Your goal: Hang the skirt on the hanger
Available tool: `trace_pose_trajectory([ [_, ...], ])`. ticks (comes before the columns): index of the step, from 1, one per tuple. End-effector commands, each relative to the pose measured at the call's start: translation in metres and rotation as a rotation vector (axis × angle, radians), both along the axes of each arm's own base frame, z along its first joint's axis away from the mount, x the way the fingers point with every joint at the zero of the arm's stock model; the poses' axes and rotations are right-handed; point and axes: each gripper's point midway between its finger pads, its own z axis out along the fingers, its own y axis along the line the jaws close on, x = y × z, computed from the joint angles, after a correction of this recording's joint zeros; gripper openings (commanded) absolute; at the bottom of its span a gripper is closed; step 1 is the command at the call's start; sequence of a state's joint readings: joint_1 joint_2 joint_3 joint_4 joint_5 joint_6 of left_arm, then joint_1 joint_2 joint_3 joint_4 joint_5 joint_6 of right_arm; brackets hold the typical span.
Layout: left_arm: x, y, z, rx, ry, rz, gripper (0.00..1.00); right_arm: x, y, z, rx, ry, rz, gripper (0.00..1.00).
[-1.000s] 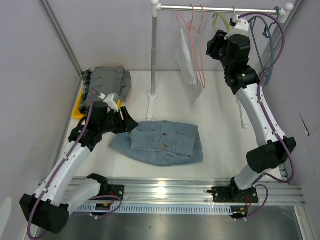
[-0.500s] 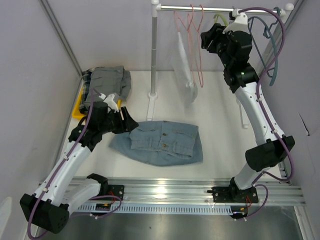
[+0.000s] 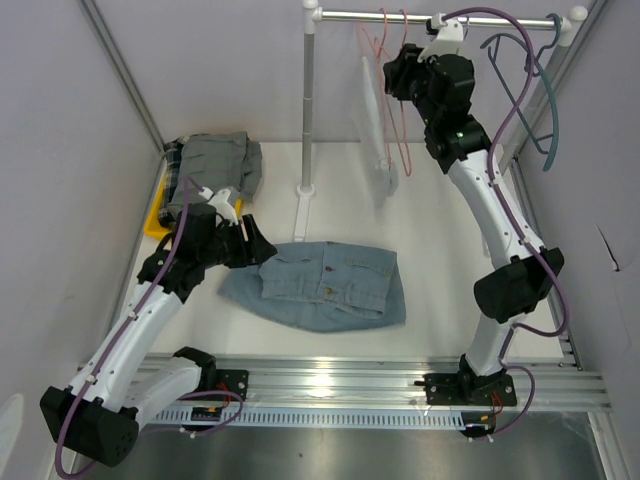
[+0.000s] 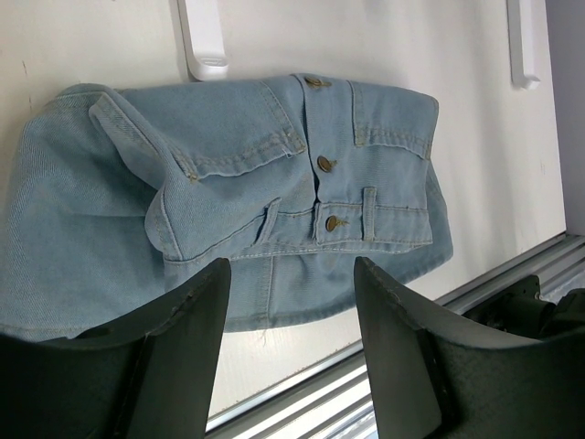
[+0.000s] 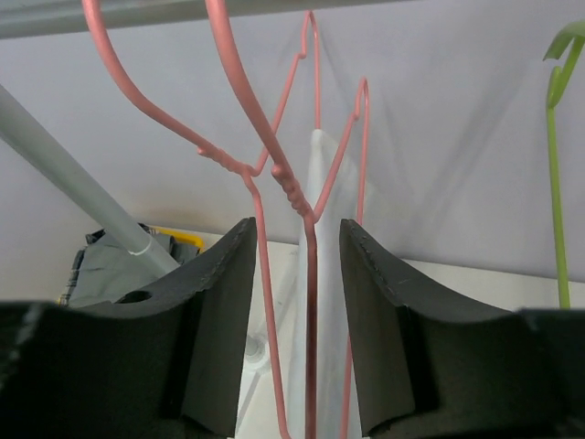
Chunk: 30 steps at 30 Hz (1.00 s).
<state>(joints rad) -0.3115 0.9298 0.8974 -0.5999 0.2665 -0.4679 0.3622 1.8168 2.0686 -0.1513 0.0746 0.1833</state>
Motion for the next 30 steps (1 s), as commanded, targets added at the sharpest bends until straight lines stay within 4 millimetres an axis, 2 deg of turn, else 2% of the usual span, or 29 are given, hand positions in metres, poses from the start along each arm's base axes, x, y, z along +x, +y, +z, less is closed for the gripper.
trace_pose_trajectory([
  [1, 0.002, 0.001, 0.003, 0.010, -0.018, -0.018, 0.62, 0.006, -0.002, 0.026, -0.019, -0.089, -0.045, 0.44],
  [2, 0.001, 0.001, 0.002, 0.014, -0.012, -0.019, 0.62, 0.014, -0.002, 0.018, -0.033, -0.075, -0.064, 0.42],
  [3, 0.001, 0.002, 0.002, 0.016, -0.013, -0.019, 0.62, 0.016, -0.001, 0.019, -0.051, -0.084, -0.070, 0.38],
  [4, 0.001, 0.002, 0.000, 0.020, -0.012, -0.017, 0.62, 0.015, 0.000, 0.027, -0.054, -0.101, -0.074, 0.31],
  [5, 0.000, 0.003, 0.001, 0.020, -0.012, -0.017, 0.62, 0.021, 0.003, 0.021, -0.064, -0.097, -0.072, 0.29],
  [6, -0.001, 0.003, -0.001, 0.024, -0.010, -0.016, 0.62, 0.020, 0.004, 0.023, -0.083, -0.107, -0.075, 0.26],
  [7, -0.001, 0.003, 0.000, 0.024, -0.013, -0.016, 0.62, 0.021, 0.005, 0.024, -0.095, -0.113, -0.080, 0.19],
  [13, -0.001, 0.004, -0.004, 0.031, -0.009, -0.015, 0.62, 0.010, -0.001, 0.045, -0.140, -0.181, -0.123, 0.00],
  [18, -0.001, 0.003, -0.005, 0.025, -0.006, -0.017, 0.61, -0.004, -0.010, 0.060, -0.148, -0.219, -0.135, 0.00],
  [23, -0.002, 0.003, -0.005, 0.024, -0.008, -0.023, 0.62, -0.013, -0.031, 0.073, -0.129, -0.230, -0.190, 0.00],
  [30, -0.002, 0.002, -0.004, 0.018, -0.018, -0.030, 0.63, -0.035, -0.044, 0.081, -0.104, -0.220, -0.174, 0.00],
])
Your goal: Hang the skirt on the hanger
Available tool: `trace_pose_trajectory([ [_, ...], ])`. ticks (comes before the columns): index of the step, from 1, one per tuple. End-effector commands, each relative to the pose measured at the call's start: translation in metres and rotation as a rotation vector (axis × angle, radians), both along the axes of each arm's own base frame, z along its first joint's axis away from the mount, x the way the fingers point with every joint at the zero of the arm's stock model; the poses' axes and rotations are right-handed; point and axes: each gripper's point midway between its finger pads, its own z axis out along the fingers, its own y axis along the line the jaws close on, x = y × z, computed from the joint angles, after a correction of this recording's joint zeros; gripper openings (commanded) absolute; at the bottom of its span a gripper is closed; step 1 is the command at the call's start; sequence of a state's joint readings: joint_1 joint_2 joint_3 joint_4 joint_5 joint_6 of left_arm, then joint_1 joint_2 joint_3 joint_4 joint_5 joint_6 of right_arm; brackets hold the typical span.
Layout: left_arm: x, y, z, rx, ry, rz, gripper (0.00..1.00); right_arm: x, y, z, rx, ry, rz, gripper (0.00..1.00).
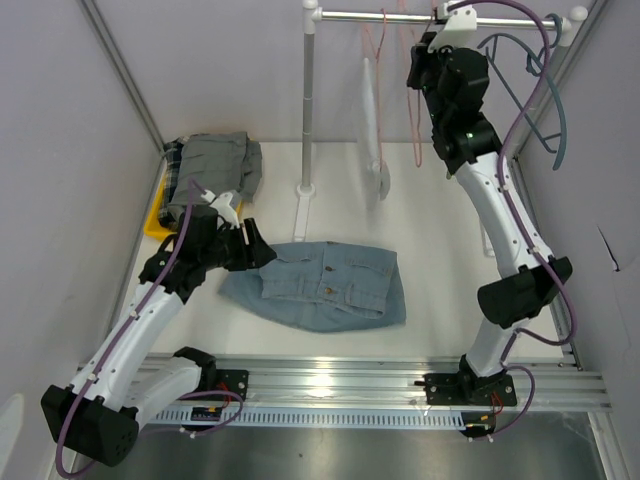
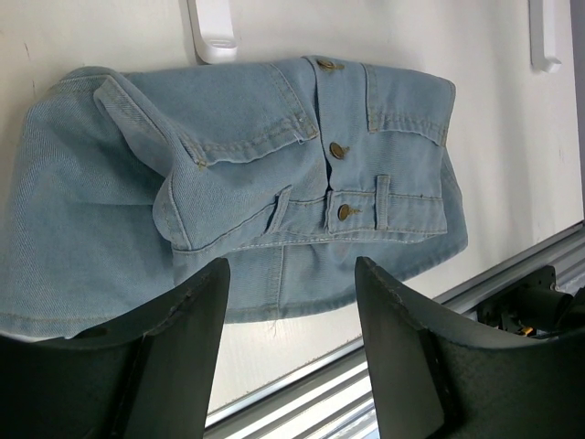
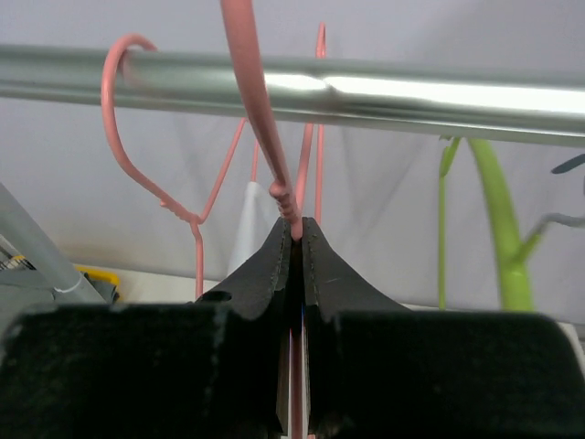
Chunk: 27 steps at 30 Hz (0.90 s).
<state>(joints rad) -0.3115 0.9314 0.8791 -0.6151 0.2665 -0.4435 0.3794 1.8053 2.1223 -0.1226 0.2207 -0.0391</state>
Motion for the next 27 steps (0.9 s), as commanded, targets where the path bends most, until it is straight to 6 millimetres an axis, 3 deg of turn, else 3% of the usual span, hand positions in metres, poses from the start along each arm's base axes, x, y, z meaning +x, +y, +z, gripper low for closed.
trace_pose_trajectory([
  [1, 0.003, -0.001, 0.008, -0.012, -0.040, -0.019, 0.63, -0.033, -0.017, 0.043, 0.052, -0.088, -0.006, 0.00],
  [2, 0.003, -0.002, 0.008, -0.013, -0.042, -0.020, 0.63, -0.033, -0.018, 0.033, 0.047, -0.064, -0.011, 0.00],
  [4, 0.003, -0.002, 0.008, -0.016, -0.042, -0.024, 0.63, -0.047, -0.027, 0.037, 0.063, -0.068, -0.013, 0.00],
  [5, 0.003, -0.004, 0.009, -0.018, -0.044, -0.030, 0.63, -0.047, -0.026, 0.023, 0.076, -0.032, -0.001, 0.00],
  [6, 0.004, -0.004, 0.009, -0.019, -0.042, -0.031, 0.63, -0.060, -0.029, 0.031, 0.090, -0.045, 0.017, 0.00],
  [12, 0.006, -0.008, 0.015, -0.030, -0.054, -0.055, 0.64, -0.094, -0.030, 0.011, 0.127, 0.023, 0.068, 0.00],
  [15, 0.006, -0.011, 0.016, -0.034, -0.054, -0.071, 0.64, -0.120, -0.038, 0.014, 0.152, 0.035, 0.079, 0.00],
  [19, 0.007, -0.015, 0.017, -0.045, -0.054, -0.094, 0.64, -0.154, -0.042, -0.009, 0.153, 0.123, 0.114, 0.00],
  [20, 0.007, -0.015, 0.016, -0.047, -0.050, -0.096, 0.64, -0.174, -0.044, 0.000, 0.168, 0.101, 0.145, 0.00],
  [22, 0.007, -0.017, 0.020, -0.055, -0.057, -0.104, 0.64, -0.194, -0.044, -0.011, 0.159, 0.141, 0.181, 0.00],
  [23, 0.007, -0.017, 0.021, -0.056, -0.056, -0.108, 0.64, -0.214, -0.046, -0.009, 0.159, 0.132, 0.207, 0.00],
  [27, 0.007, -0.017, 0.032, -0.060, -0.074, -0.106, 0.64, -0.273, -0.017, -0.037, 0.162, 0.230, 0.465, 0.00],
])
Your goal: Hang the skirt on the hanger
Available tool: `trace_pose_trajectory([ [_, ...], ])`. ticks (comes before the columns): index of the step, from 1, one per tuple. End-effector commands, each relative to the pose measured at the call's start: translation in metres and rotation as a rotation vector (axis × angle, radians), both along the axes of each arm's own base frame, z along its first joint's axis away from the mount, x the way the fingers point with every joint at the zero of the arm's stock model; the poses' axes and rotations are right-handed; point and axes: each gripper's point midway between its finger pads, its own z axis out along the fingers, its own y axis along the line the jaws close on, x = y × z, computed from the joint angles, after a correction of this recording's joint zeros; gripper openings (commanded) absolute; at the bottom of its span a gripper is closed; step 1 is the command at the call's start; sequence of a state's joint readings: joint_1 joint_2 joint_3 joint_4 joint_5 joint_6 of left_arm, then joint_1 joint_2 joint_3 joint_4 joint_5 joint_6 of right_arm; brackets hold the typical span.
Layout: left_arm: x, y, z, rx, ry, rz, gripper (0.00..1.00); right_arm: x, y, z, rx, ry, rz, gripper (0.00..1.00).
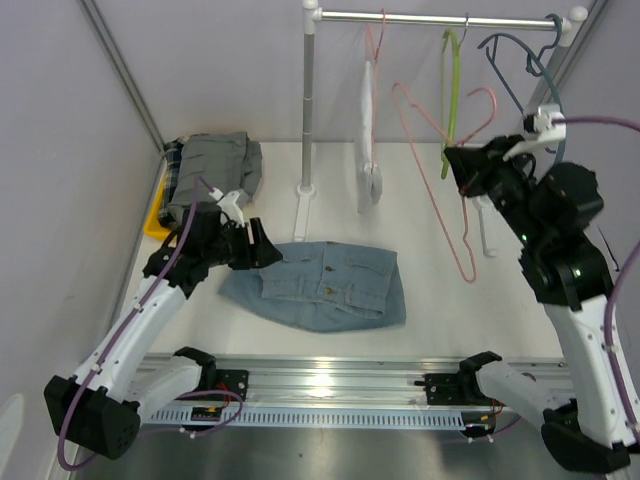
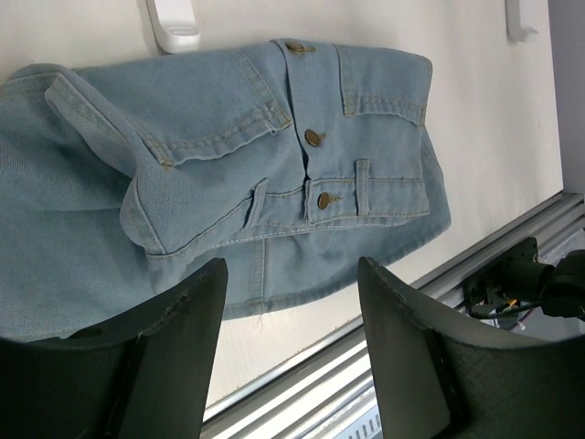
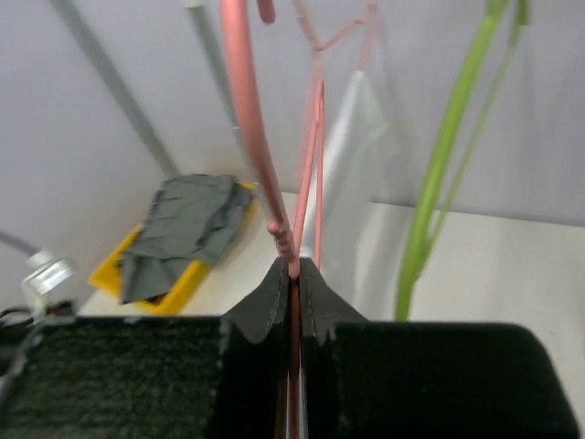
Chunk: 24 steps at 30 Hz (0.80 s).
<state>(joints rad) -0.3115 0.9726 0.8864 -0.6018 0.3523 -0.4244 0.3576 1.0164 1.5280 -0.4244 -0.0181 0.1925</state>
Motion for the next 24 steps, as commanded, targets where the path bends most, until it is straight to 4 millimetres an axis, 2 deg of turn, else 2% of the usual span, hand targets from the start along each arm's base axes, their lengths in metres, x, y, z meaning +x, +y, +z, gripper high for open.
trace_pose_trajectory([
  [1, 0.008, 0.000, 0.036, -0.023, -0.102, -0.004, 0.64, -0.056, 0.034, -0.030, 0.040, 0.109, 0.283, 0.00],
  [2, 0.008, 0.002, 0.040, -0.022, -0.111, 0.011, 0.64, -0.065, 0.040, -0.040, 0.044, 0.137, 0.336, 0.00],
  [3, 0.009, 0.004, 0.050, -0.030, -0.133, 0.034, 0.64, -0.080, 0.049, -0.060, 0.048, 0.181, 0.411, 0.00],
  [4, 0.009, 0.011, 0.058, -0.021, -0.164, 0.068, 0.64, -0.089, 0.055, -0.068, 0.076, 0.207, 0.450, 0.00],
  [5, 0.006, 0.014, 0.059, -0.015, -0.164, 0.081, 0.65, -0.097, 0.060, -0.076, 0.093, 0.215, 0.491, 0.00],
  [6, 0.006, 0.015, 0.066, -0.019, -0.181, 0.091, 0.65, -0.103, 0.067, -0.096, 0.109, 0.238, 0.535, 0.00],
  [7, 0.004, 0.018, 0.071, -0.017, -0.193, 0.108, 0.65, -0.115, 0.077, -0.105, 0.130, 0.271, 0.598, 0.00],
  [9, 0.000, 0.019, 0.074, -0.023, -0.186, 0.113, 0.65, -0.121, 0.092, -0.134, 0.136, 0.319, 0.659, 0.00],
  [10, -0.001, 0.021, 0.077, -0.026, -0.188, 0.124, 0.64, -0.133, 0.103, -0.140, 0.133, 0.322, 0.714, 0.00],
  [13, -0.009, 0.028, 0.086, -0.038, -0.217, 0.161, 0.64, -0.139, 0.134, -0.176, 0.088, 0.384, 0.765, 0.00],
  [15, -0.013, 0.031, 0.087, -0.037, -0.215, 0.177, 0.64, -0.138, 0.152, -0.180, 0.092, 0.365, 0.805, 0.00],
  [16, -0.015, 0.032, 0.087, -0.036, -0.217, 0.180, 0.64, -0.141, 0.167, -0.201, 0.080, 0.410, 0.846, 0.00],
  [17, -0.016, 0.033, 0.083, -0.028, -0.210, 0.181, 0.64, -0.139, 0.180, -0.191, 0.123, 0.364, 0.888, 0.00],
  [18, -0.018, 0.033, 0.080, -0.025, -0.200, 0.176, 0.64, -0.140, 0.188, -0.198, 0.125, 0.375, 0.915, 0.00],
  [19, -0.019, 0.032, 0.074, -0.021, -0.185, 0.170, 0.64, -0.136, 0.201, -0.217, 0.110, 0.420, 0.926, 0.00],
  [22, -0.020, 0.030, 0.057, -0.020, -0.148, 0.159, 0.64, -0.140, 0.226, -0.227, 0.109, 0.408, 0.968, 0.00],
  [24, -0.023, 0.027, 0.045, -0.021, -0.119, 0.151, 0.63, -0.131, 0.235, -0.246, 0.099, 0.421, 0.929, 0.00],
])
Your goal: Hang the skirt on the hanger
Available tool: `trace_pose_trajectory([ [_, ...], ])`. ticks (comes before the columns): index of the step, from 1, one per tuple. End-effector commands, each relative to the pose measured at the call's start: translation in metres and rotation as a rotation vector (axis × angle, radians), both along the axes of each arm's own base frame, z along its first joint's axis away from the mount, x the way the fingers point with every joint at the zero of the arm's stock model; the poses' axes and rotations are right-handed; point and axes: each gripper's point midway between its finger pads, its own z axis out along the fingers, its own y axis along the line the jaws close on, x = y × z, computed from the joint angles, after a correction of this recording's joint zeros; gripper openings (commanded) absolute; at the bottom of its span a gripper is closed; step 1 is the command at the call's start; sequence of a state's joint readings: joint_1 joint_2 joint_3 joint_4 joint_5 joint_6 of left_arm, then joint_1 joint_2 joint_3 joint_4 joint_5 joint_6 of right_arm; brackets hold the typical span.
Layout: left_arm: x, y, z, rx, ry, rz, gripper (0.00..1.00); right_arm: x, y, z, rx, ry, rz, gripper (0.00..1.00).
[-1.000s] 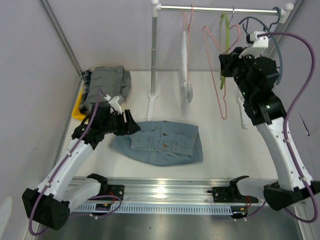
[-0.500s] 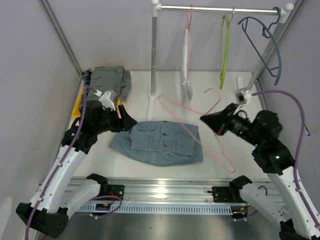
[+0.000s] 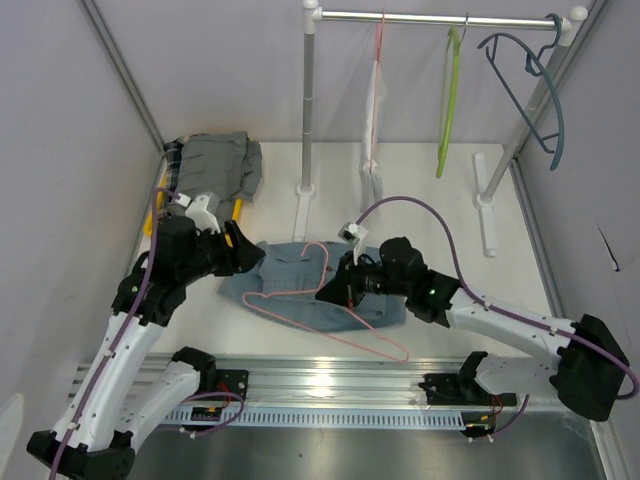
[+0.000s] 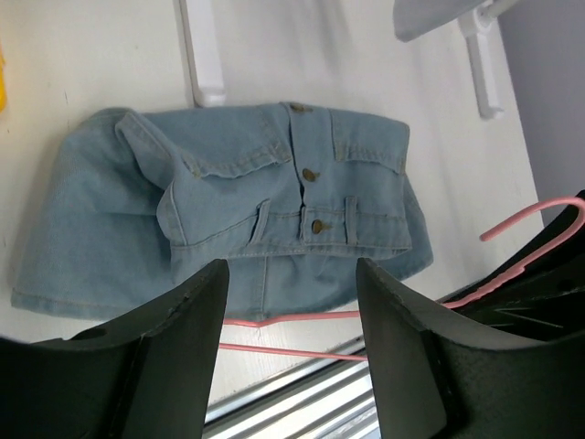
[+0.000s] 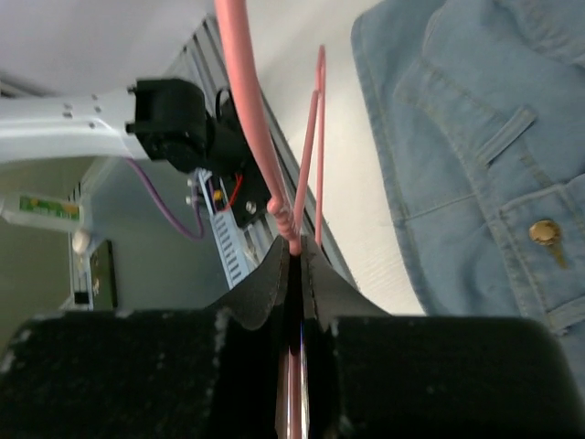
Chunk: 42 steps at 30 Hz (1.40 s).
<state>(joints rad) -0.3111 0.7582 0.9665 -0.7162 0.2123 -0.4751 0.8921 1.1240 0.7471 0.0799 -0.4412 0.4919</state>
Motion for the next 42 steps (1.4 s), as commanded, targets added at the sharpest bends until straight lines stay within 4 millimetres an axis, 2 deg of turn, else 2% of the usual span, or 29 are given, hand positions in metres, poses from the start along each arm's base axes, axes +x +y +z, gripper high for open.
trace_pose_trajectory([
  [1, -0.004, -0.003, -0.027, -0.009, 0.071, 0.004, 0.63, 0.014, 0.020, 0.021, 0.131, -0.095, -0.034, 0.00],
  [4, -0.006, -0.010, -0.042, -0.006, 0.093, -0.009, 0.62, 0.025, 0.022, 0.004, 0.141, -0.085, -0.068, 0.00],
  [5, -0.010, -0.015, -0.055, 0.001, 0.124, -0.023, 0.62, 0.028, 0.026, -0.004, 0.151, -0.085, -0.067, 0.00],
  [7, -0.008, -0.019, -0.064, 0.013, 0.135, -0.023, 0.61, 0.031, 0.031, -0.012, 0.156, -0.064, -0.065, 0.00],
  [8, -0.012, -0.023, -0.077, 0.023, 0.162, -0.033, 0.60, 0.034, 0.036, -0.021, 0.153, -0.058, -0.066, 0.00],
  [9, -0.013, -0.025, -0.084, 0.030, 0.174, -0.024, 0.59, 0.036, 0.039, -0.019, 0.172, -0.066, -0.074, 0.00],
  [11, -0.012, -0.026, -0.088, 0.031, 0.175, -0.015, 0.59, 0.041, 0.042, -0.027, 0.174, -0.057, -0.093, 0.00],
  [12, -0.013, -0.026, -0.094, 0.037, 0.183, -0.010, 0.58, 0.045, 0.043, -0.039, 0.159, -0.040, -0.104, 0.00],
  [14, -0.013, -0.026, -0.101, 0.040, 0.194, 0.006, 0.57, 0.050, 0.046, -0.041, 0.178, -0.035, -0.112, 0.00],
  [15, -0.014, -0.026, -0.105, 0.044, 0.201, 0.004, 0.56, 0.053, 0.048, -0.049, 0.166, -0.022, -0.117, 0.00],
  [18, -0.015, -0.023, -0.121, 0.076, 0.227, 0.030, 0.54, 0.060, 0.050, -0.059, 0.163, -0.007, -0.133, 0.00],
  [20, -0.015, -0.020, -0.135, 0.109, 0.256, 0.048, 0.51, 0.065, 0.050, -0.062, 0.169, 0.000, -0.152, 0.00],
  [26, -0.009, -0.009, -0.154, 0.182, 0.269, 0.135, 0.50, 0.080, 0.046, -0.073, 0.172, 0.025, -0.192, 0.00],
  [33, 0.000, 0.004, -0.177, 0.269, 0.293, 0.219, 0.54, 0.080, 0.050, -0.086, 0.156, 0.049, -0.169, 0.00],
  [36, 0.007, 0.001, -0.181, 0.263, 0.282, 0.235, 0.58, 0.078, 0.050, -0.092, 0.146, 0.057, -0.159, 0.00],
  [42, 0.015, -0.003, -0.195, 0.274, 0.287, 0.244, 0.57, 0.078, 0.047, -0.100, 0.123, 0.056, -0.159, 0.00],
])
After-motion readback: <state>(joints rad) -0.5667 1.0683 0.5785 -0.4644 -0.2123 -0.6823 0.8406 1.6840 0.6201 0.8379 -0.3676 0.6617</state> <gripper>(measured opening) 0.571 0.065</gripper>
